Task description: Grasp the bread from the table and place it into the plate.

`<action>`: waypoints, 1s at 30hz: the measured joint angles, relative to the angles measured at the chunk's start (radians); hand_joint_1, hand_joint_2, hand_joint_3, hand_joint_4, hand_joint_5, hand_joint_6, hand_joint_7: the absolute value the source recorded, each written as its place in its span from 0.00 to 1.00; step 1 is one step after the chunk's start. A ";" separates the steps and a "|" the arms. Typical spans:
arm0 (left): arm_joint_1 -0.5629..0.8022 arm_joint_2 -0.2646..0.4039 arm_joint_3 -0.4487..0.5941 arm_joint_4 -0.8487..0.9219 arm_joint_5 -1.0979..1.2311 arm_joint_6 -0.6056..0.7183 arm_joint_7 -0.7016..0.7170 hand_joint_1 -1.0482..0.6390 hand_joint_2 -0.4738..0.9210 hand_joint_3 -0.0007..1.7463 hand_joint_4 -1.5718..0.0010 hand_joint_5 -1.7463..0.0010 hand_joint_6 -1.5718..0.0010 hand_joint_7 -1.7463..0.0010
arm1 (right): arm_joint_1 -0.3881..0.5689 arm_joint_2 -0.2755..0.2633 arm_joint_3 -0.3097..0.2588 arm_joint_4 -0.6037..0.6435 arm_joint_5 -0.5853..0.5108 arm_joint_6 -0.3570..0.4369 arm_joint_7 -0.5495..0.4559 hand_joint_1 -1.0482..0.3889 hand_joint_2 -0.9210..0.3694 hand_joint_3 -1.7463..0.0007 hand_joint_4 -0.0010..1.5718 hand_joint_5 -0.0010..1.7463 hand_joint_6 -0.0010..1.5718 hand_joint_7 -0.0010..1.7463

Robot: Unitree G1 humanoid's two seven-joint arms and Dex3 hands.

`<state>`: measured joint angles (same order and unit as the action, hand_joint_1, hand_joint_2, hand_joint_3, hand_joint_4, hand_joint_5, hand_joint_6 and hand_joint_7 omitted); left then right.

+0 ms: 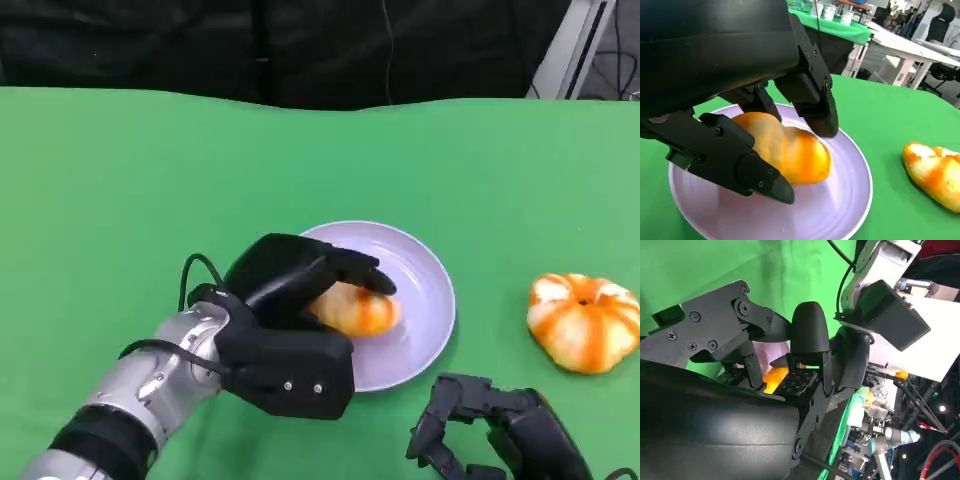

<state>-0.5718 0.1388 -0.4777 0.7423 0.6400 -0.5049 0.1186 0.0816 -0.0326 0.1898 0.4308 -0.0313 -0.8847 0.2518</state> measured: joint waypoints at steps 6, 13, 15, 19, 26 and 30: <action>0.000 0.000 0.002 0.000 -0.029 -0.005 -0.036 0.22 1.00 0.23 0.63 1.00 0.67 1.00 | 0.001 0.000 0.000 -0.003 -0.003 0.000 -0.002 0.57 0.21 0.51 0.50 0.87 0.52 0.72; 0.002 0.000 0.023 -0.004 -0.109 -0.003 -0.132 0.15 1.00 0.40 0.74 1.00 0.76 1.00 | 0.001 0.000 0.000 -0.009 -0.010 0.001 -0.006 0.56 0.21 0.50 0.51 0.88 0.51 0.73; 0.005 0.000 0.031 -0.008 -0.130 -0.003 -0.151 0.14 1.00 0.42 0.75 1.00 0.77 1.00 | 0.001 0.000 0.000 -0.009 -0.010 0.001 -0.007 0.56 0.21 0.50 0.51 0.88 0.51 0.73; 0.025 0.003 0.049 -0.040 -0.162 -0.005 -0.174 0.12 1.00 0.45 0.78 1.00 0.79 1.00 | 0.001 0.000 0.001 -0.009 -0.013 0.001 -0.009 0.56 0.21 0.51 0.51 0.88 0.51 0.74; 0.073 0.016 0.113 -0.138 -0.249 -0.022 -0.199 0.11 1.00 0.44 0.76 0.99 0.77 0.99 | 0.000 0.000 0.000 -0.003 -0.014 0.000 -0.009 0.57 0.22 0.50 0.52 0.89 0.52 0.75; 0.100 0.022 0.180 -0.180 -0.368 -0.057 -0.245 0.12 1.00 0.42 0.73 0.98 0.76 0.99 | 0.000 0.000 0.000 -0.002 -0.014 0.000 -0.010 0.57 0.22 0.51 0.51 0.89 0.52 0.75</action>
<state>-0.4720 0.1606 -0.2978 0.5620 0.2721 -0.5619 -0.1260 0.0817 -0.0327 0.1899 0.4288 -0.0449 -0.8850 0.2421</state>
